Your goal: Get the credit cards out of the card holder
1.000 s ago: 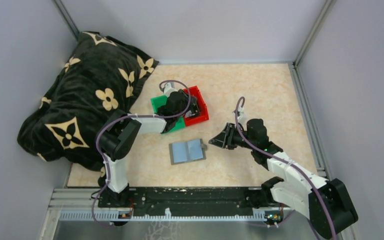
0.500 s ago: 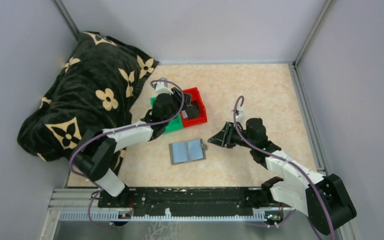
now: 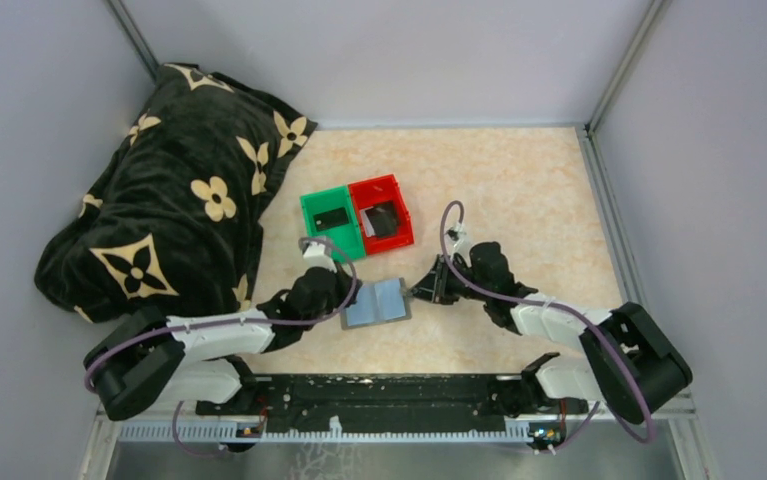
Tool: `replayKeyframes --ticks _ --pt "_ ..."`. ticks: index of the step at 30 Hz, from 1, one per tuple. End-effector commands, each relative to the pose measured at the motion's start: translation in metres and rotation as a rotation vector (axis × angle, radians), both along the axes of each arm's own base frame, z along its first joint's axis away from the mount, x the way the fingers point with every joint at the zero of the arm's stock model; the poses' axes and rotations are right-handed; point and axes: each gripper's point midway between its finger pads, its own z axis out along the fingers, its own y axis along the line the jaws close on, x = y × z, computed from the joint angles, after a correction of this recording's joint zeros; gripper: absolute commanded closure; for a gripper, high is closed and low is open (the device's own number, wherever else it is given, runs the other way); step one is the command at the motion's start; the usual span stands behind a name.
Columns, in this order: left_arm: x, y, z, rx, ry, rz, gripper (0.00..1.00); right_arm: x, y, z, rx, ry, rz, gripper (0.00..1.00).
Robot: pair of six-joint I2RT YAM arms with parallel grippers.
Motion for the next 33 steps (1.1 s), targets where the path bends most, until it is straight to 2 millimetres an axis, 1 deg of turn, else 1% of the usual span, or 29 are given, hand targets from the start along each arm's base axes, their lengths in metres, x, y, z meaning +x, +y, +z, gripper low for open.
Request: replayKeyframes --ticks 1,2,4,7,9,13,15,16,19,21,22,25,26,27,28,29,30,33 --pt "-0.018 0.018 -0.026 0.045 0.071 0.029 1.00 0.012 0.010 -0.002 0.031 -0.065 -0.016 0.73" --pt "-0.020 0.021 -0.030 0.061 0.082 0.029 1.00 0.011 0.012 -0.006 0.026 -0.060 -0.015 0.68" --pt "-0.025 0.026 -0.036 0.079 0.096 0.029 1.00 0.009 0.017 -0.015 0.018 -0.046 -0.003 0.66" --pt "-0.034 0.030 -0.045 0.078 0.115 0.017 1.00 0.003 0.026 -0.026 0.010 -0.028 0.011 0.66" --pt "-0.039 0.033 -0.051 0.076 0.131 0.014 1.00 0.001 0.027 -0.035 -0.002 -0.016 0.007 0.66" --pt "-0.045 0.035 -0.061 0.089 0.156 0.012 1.00 -0.003 0.031 -0.042 0.025 0.003 0.014 0.68" --pt "-0.046 0.036 -0.065 0.095 0.167 0.014 1.00 -0.003 0.033 -0.041 0.037 0.004 0.022 0.72" --pt "-0.046 0.037 -0.067 0.098 0.170 0.015 1.00 -0.004 0.034 -0.041 0.039 0.005 0.027 0.78" --pt "-0.047 0.037 -0.071 0.103 0.177 0.018 1.00 -0.004 0.038 -0.037 0.040 -0.002 0.037 0.92" --pt "-0.047 0.037 -0.073 0.104 0.181 0.018 1.00 -0.005 0.040 -0.031 0.045 -0.011 0.043 0.99" --pt "-0.048 0.036 -0.074 0.106 0.184 0.014 1.00 -0.004 0.041 -0.027 0.048 -0.021 0.046 1.00" --pt "-0.048 0.035 -0.077 0.105 0.189 0.009 1.00 -0.006 0.045 -0.013 0.035 -0.060 0.061 1.00" --pt "-0.048 0.034 -0.077 0.104 0.190 0.009 1.00 -0.007 0.047 -0.010 0.024 -0.073 0.068 1.00" --pt "-0.048 0.034 -0.078 0.106 0.192 0.007 1.00 -0.007 0.050 -0.005 0.016 -0.090 0.076 0.93" --pt "-0.048 0.034 -0.079 0.106 0.194 0.008 1.00 -0.008 0.052 -0.003 0.004 -0.100 0.084 0.80" --pt "-0.048 0.033 -0.079 0.106 0.194 0.007 1.00 -0.008 0.055 0.000 -0.007 -0.117 0.093 0.74" --pt "-0.048 0.033 -0.080 0.108 0.194 0.007 1.00 -0.010 0.058 0.002 -0.014 -0.123 0.101 0.71" --pt "-0.047 0.033 -0.080 0.109 0.193 0.006 1.00 -0.013 0.065 0.005 -0.017 -0.133 0.122 0.70"
